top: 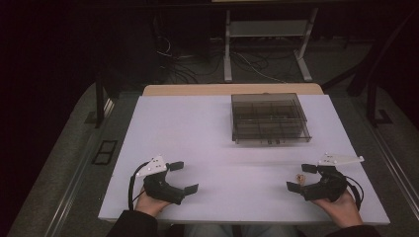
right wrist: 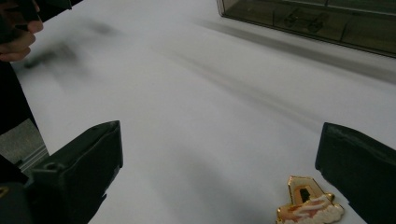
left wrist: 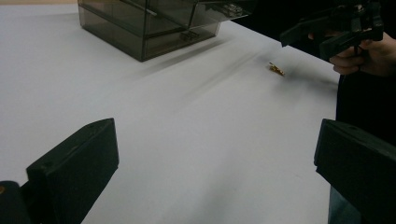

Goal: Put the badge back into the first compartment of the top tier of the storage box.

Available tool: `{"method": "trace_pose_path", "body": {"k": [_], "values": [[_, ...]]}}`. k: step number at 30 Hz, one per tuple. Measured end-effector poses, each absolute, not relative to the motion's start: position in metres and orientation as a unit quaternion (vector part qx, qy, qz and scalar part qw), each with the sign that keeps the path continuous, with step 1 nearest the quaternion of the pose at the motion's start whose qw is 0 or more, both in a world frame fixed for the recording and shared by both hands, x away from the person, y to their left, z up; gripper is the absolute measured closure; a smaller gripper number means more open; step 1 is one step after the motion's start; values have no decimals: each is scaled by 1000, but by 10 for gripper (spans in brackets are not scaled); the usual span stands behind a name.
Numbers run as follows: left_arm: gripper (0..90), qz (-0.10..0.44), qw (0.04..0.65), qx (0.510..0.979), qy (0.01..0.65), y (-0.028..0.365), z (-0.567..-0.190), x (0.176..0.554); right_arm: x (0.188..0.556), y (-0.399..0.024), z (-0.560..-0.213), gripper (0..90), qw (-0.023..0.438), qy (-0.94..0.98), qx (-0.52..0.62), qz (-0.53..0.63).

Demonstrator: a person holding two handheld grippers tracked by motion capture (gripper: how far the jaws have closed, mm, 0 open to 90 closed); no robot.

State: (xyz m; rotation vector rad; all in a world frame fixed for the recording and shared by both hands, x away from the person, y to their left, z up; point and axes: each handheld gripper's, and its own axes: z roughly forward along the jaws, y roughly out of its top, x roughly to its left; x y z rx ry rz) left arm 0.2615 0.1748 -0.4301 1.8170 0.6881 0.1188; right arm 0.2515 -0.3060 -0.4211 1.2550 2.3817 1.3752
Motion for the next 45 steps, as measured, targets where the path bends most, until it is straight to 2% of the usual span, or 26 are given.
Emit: {"method": "trace_pose_path", "body": {"k": [28, 45], "values": [[0, 47, 565, 768, 298, 176, -430, 261, 261, -323, -403, 2, 63, 809, 422, 404], [0, 45, 565, 768, 298, 176, -431, 262, 280, -332, -399, 2, 39, 840, 405, 358]]}}
